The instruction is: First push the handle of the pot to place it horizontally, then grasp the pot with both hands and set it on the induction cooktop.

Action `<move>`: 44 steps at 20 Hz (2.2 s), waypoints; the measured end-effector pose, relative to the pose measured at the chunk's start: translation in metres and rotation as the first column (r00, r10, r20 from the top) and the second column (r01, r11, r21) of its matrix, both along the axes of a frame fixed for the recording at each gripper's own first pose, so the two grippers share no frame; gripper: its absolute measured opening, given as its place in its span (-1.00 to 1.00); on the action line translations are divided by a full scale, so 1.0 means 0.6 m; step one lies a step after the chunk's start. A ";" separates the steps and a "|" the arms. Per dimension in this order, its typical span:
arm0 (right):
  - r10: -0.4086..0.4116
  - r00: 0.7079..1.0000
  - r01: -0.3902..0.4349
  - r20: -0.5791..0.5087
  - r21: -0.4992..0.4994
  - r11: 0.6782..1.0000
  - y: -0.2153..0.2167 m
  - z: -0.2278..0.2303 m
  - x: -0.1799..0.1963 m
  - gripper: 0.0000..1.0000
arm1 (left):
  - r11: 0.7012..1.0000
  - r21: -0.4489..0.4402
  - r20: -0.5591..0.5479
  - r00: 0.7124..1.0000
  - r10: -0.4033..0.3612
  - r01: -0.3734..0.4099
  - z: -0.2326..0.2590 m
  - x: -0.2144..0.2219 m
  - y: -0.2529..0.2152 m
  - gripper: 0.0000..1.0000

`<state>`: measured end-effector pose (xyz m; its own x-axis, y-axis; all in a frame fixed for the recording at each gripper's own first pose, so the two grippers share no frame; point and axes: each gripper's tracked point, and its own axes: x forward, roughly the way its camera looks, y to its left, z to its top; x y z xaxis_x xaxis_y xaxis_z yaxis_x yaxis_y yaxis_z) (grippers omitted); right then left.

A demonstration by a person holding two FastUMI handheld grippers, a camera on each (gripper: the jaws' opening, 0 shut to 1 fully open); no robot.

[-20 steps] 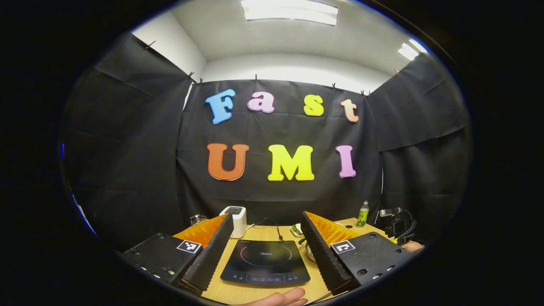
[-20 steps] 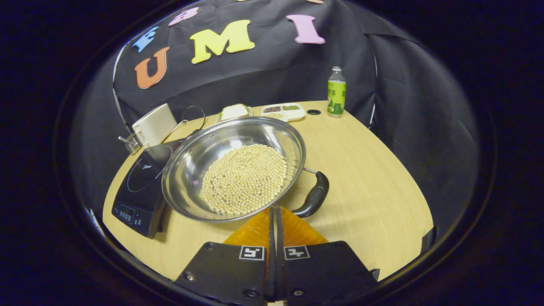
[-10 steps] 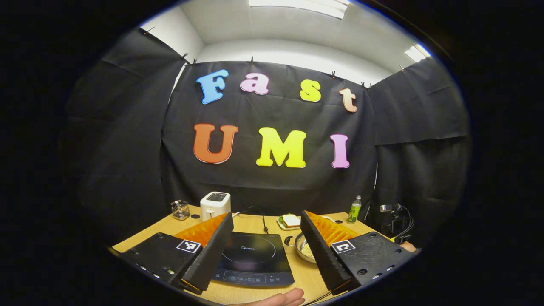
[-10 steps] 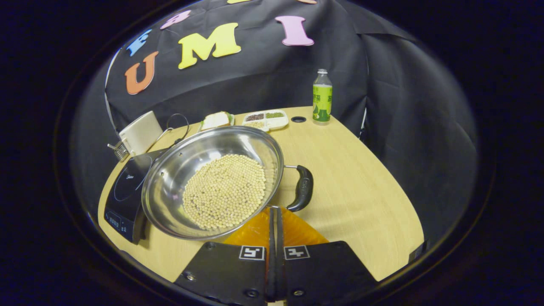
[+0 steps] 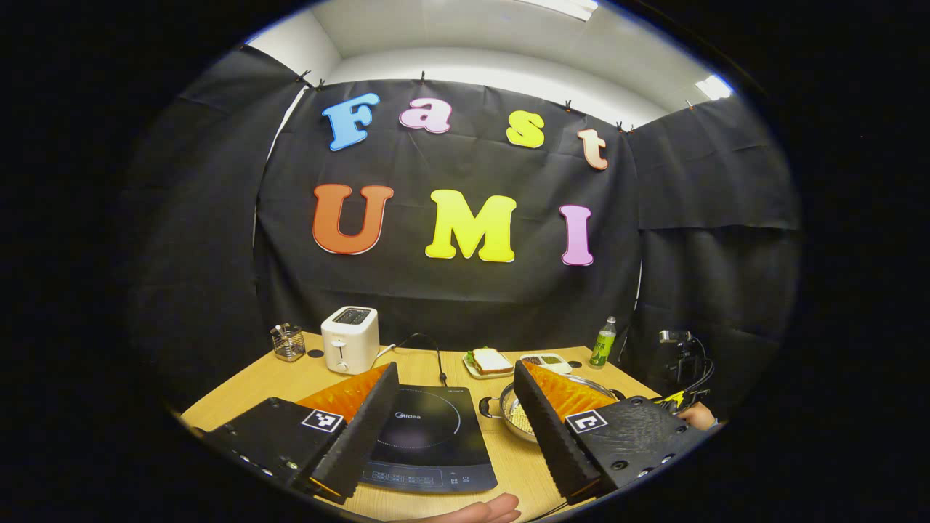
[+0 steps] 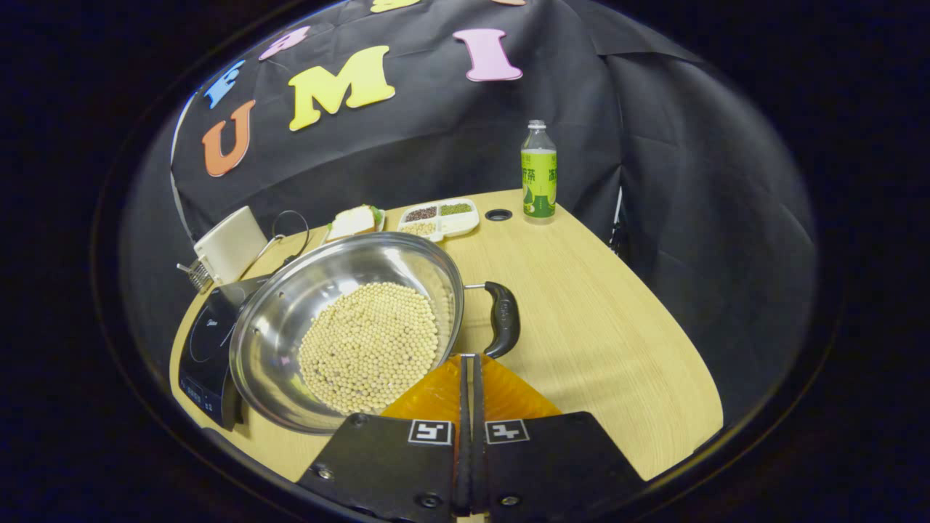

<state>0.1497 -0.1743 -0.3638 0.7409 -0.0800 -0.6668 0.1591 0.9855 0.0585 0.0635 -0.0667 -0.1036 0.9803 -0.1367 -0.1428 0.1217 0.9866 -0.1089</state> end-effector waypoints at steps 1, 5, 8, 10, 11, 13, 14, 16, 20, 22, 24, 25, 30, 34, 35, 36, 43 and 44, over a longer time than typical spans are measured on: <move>0.003 1.000 -0.003 0.000 0.004 1.000 -0.001 0.000 -0.001 -0.92 | 1.000 0.002 -0.016 1.000 -0.006 0.006 -0.011 0.010 -0.009 0.91; 0.006 1.000 -0.007 0.030 0.011 1.000 0.000 0.015 -0.005 -0.91 | 0.999 0.013 -0.078 0.996 -0.035 0.037 -0.051 0.049 -0.043 0.90; -0.001 0.998 0.001 0.064 -0.009 1.000 -0.008 0.032 -0.007 -0.53 | 0.998 0.020 -0.130 0.990 -0.062 0.065 -0.086 0.079 -0.065 0.91; -0.007 0.997 0.011 0.076 -0.045 0.999 -0.019 0.039 -0.009 -0.23 | 0.996 0.024 -0.169 0.982 -0.078 0.083 -0.111 0.101 -0.083 0.91; 0.000 0.997 0.005 0.082 -0.054 0.999 -0.020 0.041 -0.009 0.07 | 0.995 0.023 -0.193 0.977 -0.086 0.093 -0.126 0.111 -0.091 0.91; 0.012 0.995 -0.008 0.098 -0.043 0.999 -0.018 0.051 -0.008 0.27 | 0.993 0.027 -0.233 0.967 -0.102 0.112 -0.153 0.130 -0.107 0.91; 0.010 0.995 -0.006 0.101 -0.041 0.999 -0.018 0.056 -0.008 0.36 | 0.992 0.032 -0.253 0.961 -0.108 0.120 -0.168 0.140 -0.113 0.91; 0.011 0.995 -0.005 0.099 -0.054 0.999 -0.021 0.059 -0.005 0.72 | 0.990 0.041 -0.299 0.947 -0.117 0.135 -0.204 0.157 -0.126 0.92; 0.016 0.995 -0.011 0.102 -0.051 0.999 -0.018 0.070 0.014 0.75 | 0.988 0.060 -0.390 0.914 -0.111 0.146 -0.262 0.196 -0.141 0.92; 0.010 0.995 -0.006 0.096 -0.047 0.999 -0.019 0.069 0.025 0.74 | 0.986 0.061 -0.431 0.895 -0.114 0.155 -0.290 0.216 -0.152 0.92; 0.009 0.996 -0.007 0.088 -0.030 1.000 -0.016 0.066 0.036 0.73 | 0.985 0.058 -0.479 0.871 -0.113 0.160 -0.317 0.233 -0.155 0.92; 0.007 0.996 -0.005 0.084 -0.025 1.000 -0.018 0.063 0.041 0.75 | 0.986 0.055 -0.503 0.857 -0.111 0.160 -0.331 0.241 -0.158 0.92; -0.009 0.999 0.010 0.051 -0.014 1.000 -0.033 0.038 0.063 0.75 | 0.981 0.088 -0.589 0.803 -0.090 0.174 -0.394 0.271 -0.162 0.90; -0.009 1.000 0.008 0.019 0.021 1.000 -0.029 0.011 0.075 0.73 | 0.975 0.134 -0.590 0.805 -0.066 0.179 -0.408 0.291 -0.165 0.82; -0.011 1.000 0.011 0.010 0.029 1.000 -0.028 0.004 0.077 0.72 | 0.972 0.151 -0.587 0.807 -0.056 0.178 -0.410 0.297 -0.164 1.00; -0.019 1.000 0.019 -0.003 0.036 0.999 -0.027 -0.004 0.080 0.67 | 0.971 0.159 -0.591 0.805 -0.050 0.177 -0.410 0.294 -0.165 0.69; -0.054 0.998 0.056 -0.044 0.037 0.998 -0.030 -0.023 0.083 0.34 | 0.969 0.168 -0.601 0.798 -0.045 0.181 -0.410 0.293 -0.172 0.27; -0.060 0.997 0.062 -0.048 0.033 0.998 -0.032 -0.022 0.082 0.29 | 0.970 0.165 -0.607 0.793 -0.043 0.179 -0.411 0.291 -0.173 0.24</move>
